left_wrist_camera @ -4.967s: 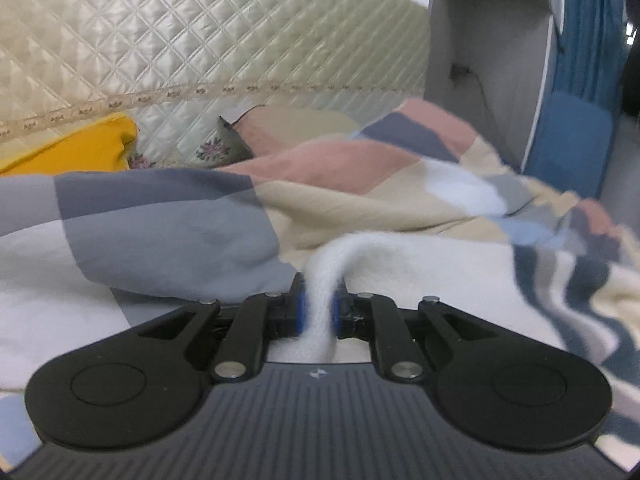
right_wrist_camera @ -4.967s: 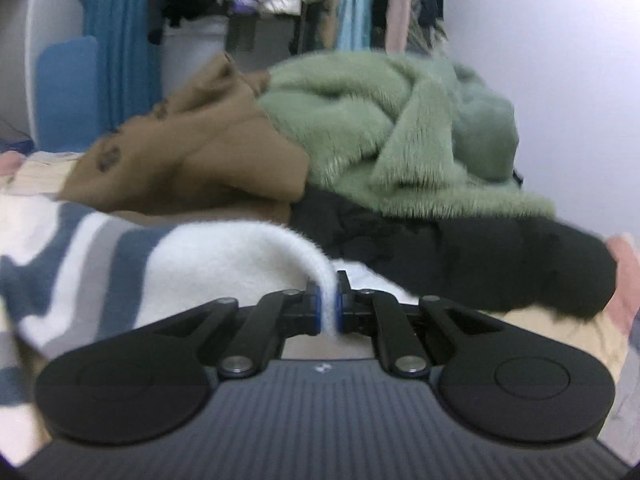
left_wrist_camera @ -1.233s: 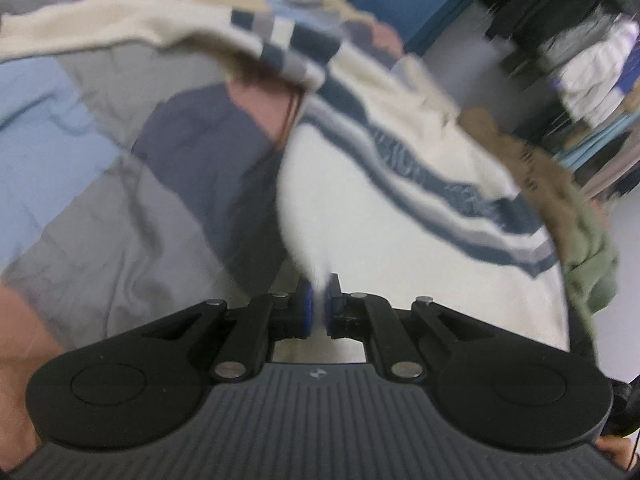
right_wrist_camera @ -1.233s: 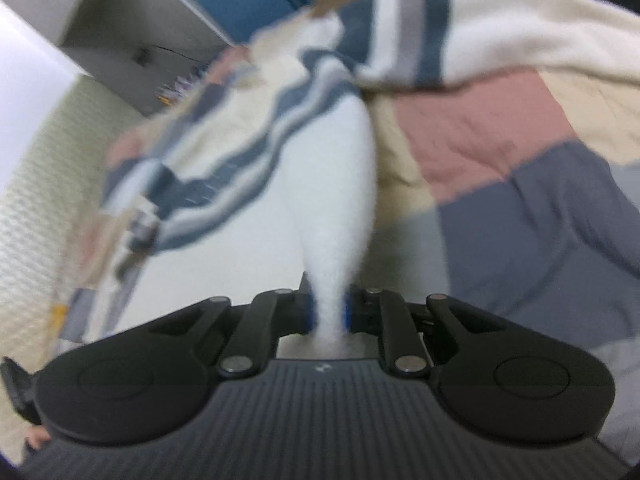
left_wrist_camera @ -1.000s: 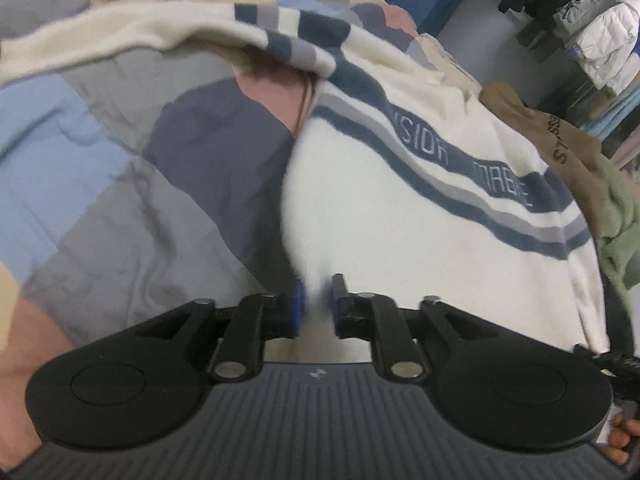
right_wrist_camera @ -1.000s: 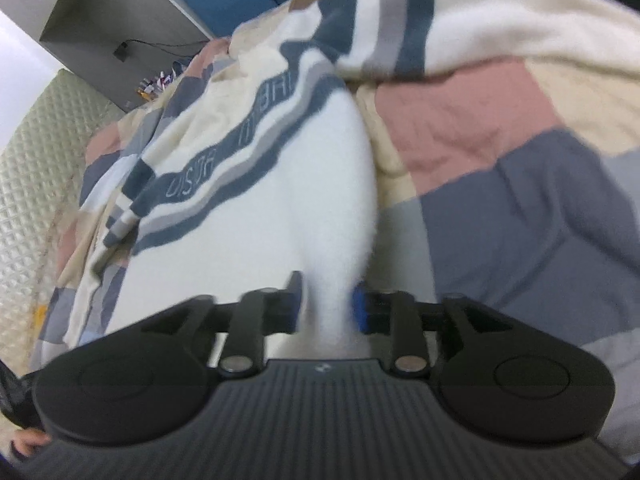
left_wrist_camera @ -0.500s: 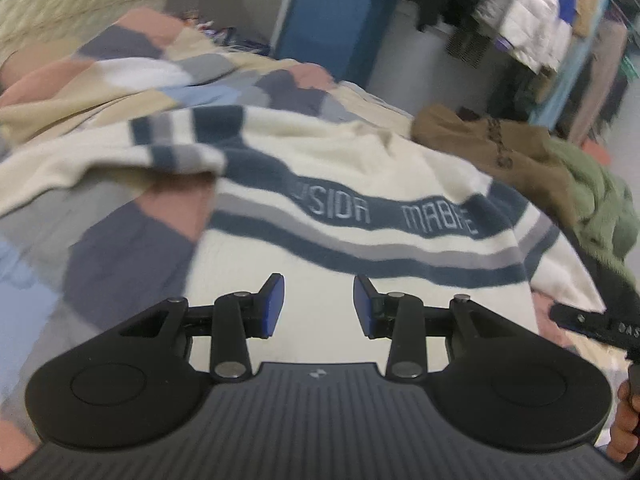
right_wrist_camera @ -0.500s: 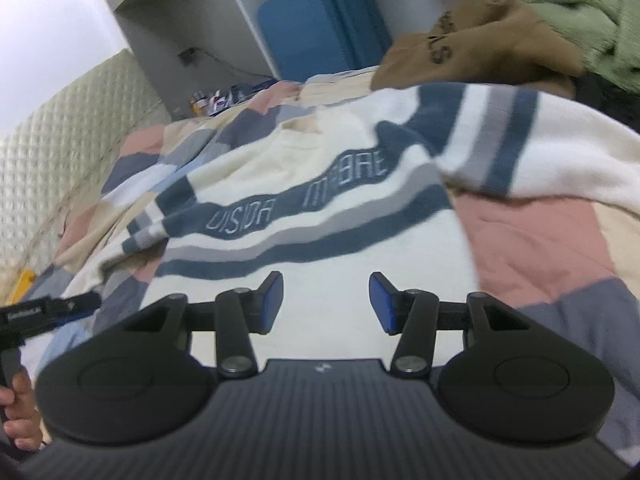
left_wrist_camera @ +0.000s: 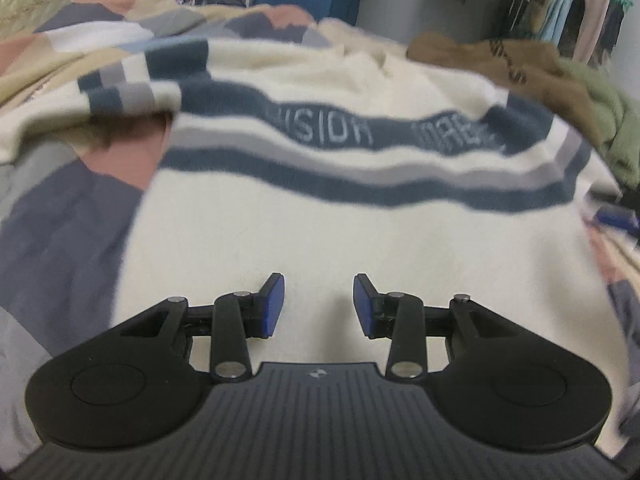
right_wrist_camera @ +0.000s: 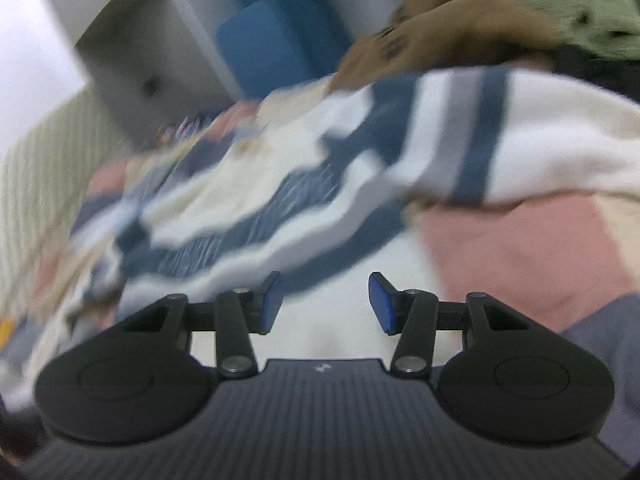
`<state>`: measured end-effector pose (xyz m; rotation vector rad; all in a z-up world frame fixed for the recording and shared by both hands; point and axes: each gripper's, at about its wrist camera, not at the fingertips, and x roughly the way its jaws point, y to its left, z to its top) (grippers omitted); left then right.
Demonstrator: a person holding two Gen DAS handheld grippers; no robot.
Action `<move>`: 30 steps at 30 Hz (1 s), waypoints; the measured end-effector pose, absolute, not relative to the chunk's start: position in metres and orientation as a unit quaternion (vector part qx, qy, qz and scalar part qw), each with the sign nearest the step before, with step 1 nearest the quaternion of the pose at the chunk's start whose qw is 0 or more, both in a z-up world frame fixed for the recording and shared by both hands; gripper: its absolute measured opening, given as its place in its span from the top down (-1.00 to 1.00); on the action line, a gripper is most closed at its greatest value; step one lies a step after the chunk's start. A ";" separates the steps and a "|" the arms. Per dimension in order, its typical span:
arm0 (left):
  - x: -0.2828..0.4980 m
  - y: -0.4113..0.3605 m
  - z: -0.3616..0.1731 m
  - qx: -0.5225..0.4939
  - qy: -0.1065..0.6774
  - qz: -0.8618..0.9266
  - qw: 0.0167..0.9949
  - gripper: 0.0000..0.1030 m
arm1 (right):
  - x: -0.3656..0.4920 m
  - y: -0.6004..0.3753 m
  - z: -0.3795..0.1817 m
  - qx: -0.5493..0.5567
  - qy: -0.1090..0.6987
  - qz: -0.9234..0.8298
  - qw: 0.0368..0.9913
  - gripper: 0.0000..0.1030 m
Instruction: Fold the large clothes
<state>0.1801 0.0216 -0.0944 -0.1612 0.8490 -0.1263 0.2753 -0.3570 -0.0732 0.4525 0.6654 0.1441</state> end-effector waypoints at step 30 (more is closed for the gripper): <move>0.174 0.033 -0.099 -0.141 0.388 -0.069 0.908 0.08 | 0.275 -0.603 -0.157 0.548 0.139 -0.190 0.803 -0.68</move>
